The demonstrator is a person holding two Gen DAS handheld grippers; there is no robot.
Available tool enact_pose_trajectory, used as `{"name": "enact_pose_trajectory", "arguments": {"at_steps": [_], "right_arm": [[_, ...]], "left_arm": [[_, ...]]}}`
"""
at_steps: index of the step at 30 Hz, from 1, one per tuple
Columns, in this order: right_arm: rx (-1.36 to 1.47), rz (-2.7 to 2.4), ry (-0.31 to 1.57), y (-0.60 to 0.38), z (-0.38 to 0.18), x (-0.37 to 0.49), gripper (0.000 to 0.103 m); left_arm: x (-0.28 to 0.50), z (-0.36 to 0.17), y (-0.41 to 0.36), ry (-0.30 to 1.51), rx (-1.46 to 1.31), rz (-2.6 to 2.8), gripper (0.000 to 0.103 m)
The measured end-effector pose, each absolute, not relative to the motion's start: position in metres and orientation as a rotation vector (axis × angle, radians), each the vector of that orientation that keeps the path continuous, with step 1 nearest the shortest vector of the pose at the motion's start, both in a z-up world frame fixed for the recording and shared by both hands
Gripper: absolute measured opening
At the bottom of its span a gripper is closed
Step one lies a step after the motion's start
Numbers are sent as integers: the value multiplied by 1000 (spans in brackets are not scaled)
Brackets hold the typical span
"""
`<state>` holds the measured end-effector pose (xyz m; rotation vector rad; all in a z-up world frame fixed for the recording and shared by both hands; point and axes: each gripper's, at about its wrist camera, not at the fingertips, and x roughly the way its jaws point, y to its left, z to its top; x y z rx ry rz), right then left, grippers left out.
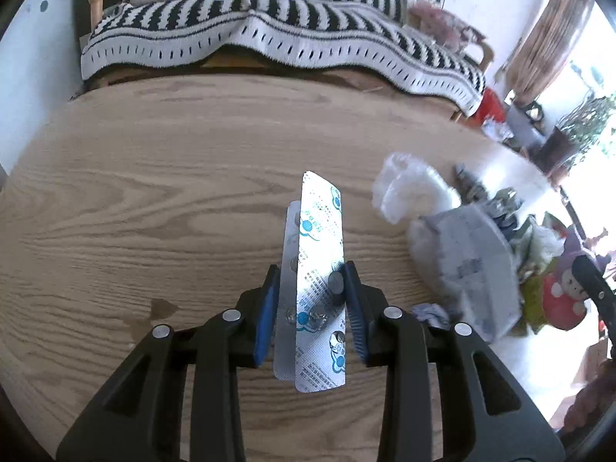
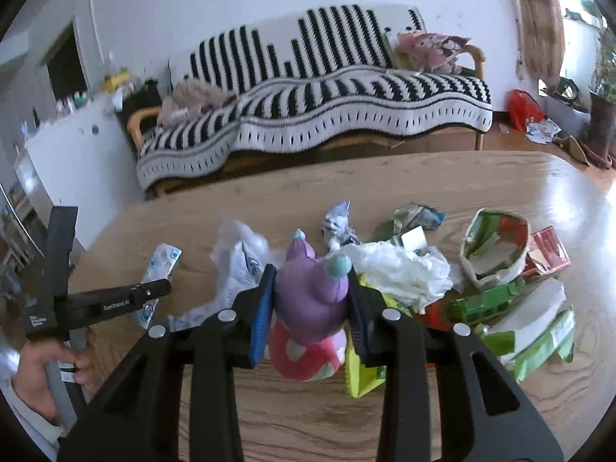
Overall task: Collect trash
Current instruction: 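Grasp the silver blister pack with the left tool while the right tool grasps the purple-pink toy, then carry the blister pack and toy over the black bin with both tools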
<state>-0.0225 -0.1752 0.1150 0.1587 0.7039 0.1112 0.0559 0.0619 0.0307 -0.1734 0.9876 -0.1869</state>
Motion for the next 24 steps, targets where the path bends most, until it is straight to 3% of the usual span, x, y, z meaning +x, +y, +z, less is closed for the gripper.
{"name": "enact_pose_trajectory", "arguments": {"at_steps": [24], "right_arm": [[179,147,730,-167,109,-22,34]], "left_arm": [[45,44,75,946,-161,-150,33]]}}
